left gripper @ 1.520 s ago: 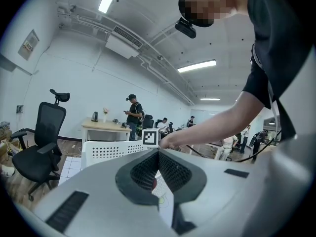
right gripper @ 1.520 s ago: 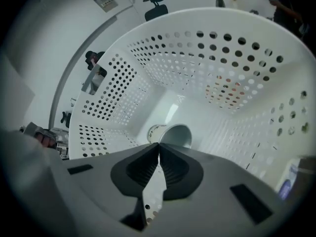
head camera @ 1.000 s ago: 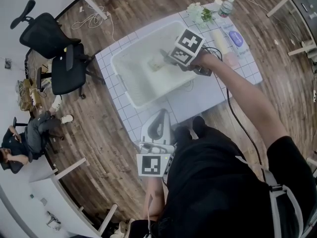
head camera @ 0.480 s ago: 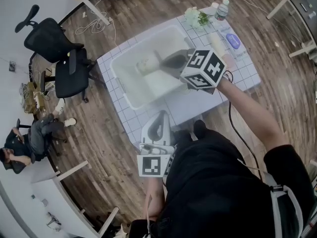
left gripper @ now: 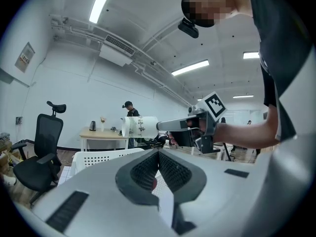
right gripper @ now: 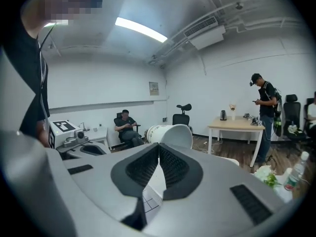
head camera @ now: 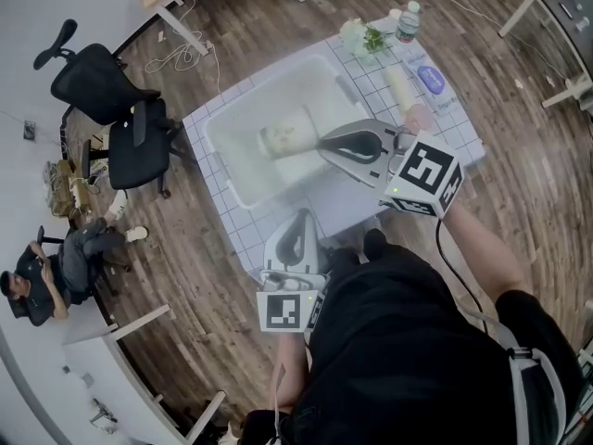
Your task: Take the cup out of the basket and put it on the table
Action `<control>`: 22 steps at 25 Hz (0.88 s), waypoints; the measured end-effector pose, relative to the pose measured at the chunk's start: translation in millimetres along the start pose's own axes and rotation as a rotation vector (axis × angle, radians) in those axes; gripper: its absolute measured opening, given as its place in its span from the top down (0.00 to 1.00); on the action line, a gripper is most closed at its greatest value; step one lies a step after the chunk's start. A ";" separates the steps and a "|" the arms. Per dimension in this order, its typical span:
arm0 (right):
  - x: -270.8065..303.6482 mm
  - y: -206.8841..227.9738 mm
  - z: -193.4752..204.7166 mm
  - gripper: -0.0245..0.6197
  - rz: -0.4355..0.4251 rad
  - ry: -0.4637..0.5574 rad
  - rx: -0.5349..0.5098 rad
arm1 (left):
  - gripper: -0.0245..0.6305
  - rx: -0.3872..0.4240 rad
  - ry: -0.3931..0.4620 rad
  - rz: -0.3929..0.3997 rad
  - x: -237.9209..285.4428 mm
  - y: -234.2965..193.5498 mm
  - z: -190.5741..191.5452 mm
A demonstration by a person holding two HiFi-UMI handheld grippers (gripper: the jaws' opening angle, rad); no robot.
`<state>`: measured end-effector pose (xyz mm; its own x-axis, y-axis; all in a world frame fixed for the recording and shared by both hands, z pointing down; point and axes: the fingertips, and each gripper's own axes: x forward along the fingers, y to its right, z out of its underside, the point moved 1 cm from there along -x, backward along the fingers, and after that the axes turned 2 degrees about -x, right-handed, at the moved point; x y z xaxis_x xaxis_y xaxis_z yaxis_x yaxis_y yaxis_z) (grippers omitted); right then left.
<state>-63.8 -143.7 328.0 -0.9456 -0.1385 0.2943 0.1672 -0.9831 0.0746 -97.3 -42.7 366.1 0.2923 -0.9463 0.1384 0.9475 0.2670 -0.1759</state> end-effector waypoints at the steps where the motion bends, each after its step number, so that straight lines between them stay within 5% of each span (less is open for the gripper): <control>1: -6.9 -2.0 0.4 0.92 0.003 0.021 -0.002 | 0.95 0.003 0.002 -0.002 0.6 1.8 -0.4; 12: -60.8 -18.6 16.7 0.92 0.010 0.166 0.020 | 0.95 0.009 0.013 -0.057 11.5 27.9 -3.6; 22: -94.3 -30.5 26.9 0.92 -0.024 0.240 0.007 | 0.95 0.000 0.042 -0.195 -3.9 39.1 -1.5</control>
<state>27.8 -97.4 323.5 -0.9884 -0.1404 0.0575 0.1450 -0.9857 0.0855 -61.6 -28.8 357.2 0.0977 -0.9868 0.1293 0.9857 0.0781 -0.1494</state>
